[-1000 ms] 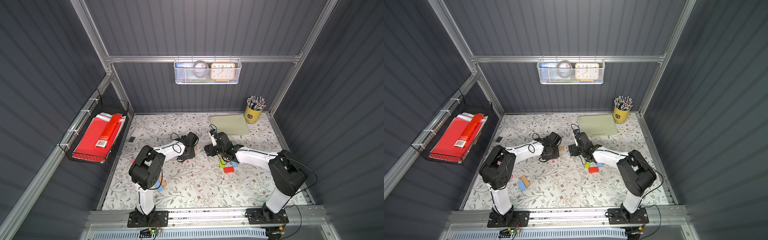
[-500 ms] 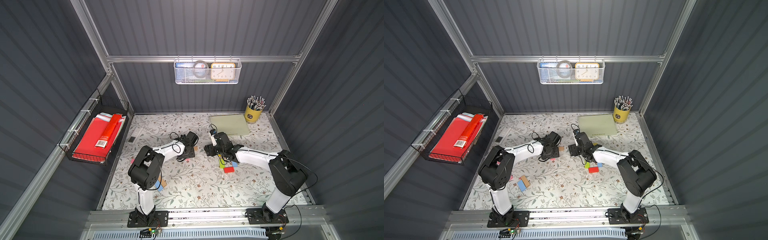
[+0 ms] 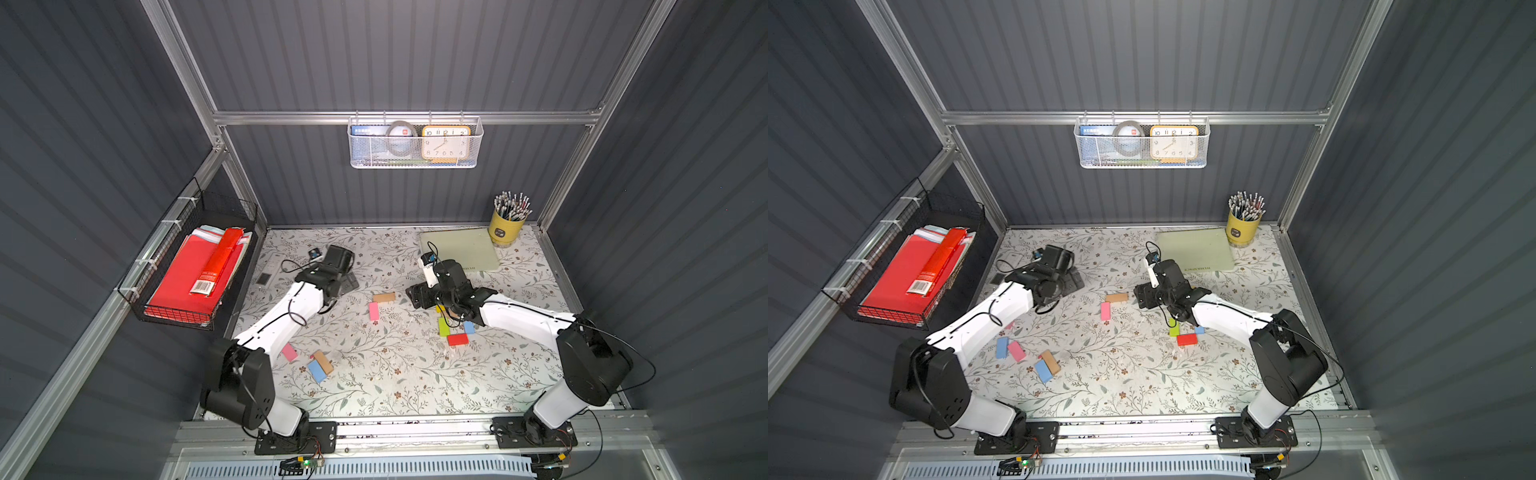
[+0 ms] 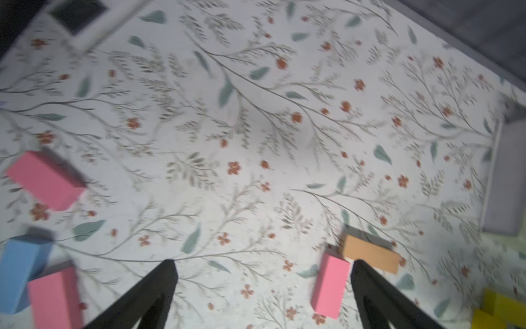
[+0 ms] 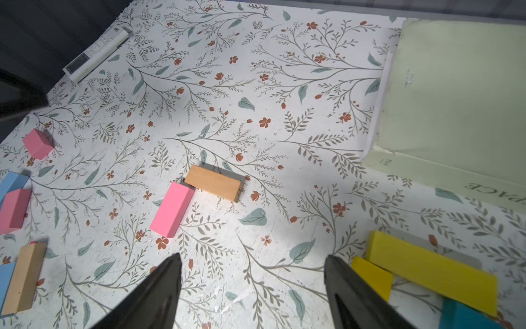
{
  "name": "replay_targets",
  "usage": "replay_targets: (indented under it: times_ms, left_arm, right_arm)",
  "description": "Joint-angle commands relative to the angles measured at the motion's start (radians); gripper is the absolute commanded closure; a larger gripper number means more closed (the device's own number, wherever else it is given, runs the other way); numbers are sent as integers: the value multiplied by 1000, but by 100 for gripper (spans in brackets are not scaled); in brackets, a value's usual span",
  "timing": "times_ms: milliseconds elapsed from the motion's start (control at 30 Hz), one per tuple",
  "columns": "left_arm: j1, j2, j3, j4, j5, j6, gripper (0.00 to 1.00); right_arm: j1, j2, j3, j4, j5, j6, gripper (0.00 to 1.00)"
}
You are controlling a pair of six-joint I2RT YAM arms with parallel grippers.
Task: Assemble the number 8 with building blocks
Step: Pick up the building block from the center of the board.
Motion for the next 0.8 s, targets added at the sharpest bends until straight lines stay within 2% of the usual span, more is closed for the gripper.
replay_targets:
  times_ms: [0, 100, 333, 500, 767]
  left_arm:
    - [36, -55, -71, -106, 0, -56, 1]
    - [93, -95, -129, -154, 19, -96, 1]
    - [279, -183, -194, -169, 74, -79, 1]
    - [388, -184, -237, -163, 121, -85, 6]
    - [440, -139, -273, -150, 178, -113, 12]
  right_arm:
    - [4, -30, -21, -5, -21, -10, 17]
    - [7, -40, -35, 2, -34, -11, 17]
    - [18, -44, -84, 51, -84, 4, 17]
    - [37, -59, -131, 94, -103, 1, 17]
    - [37, -81, -171, 117, -96, -51, 17]
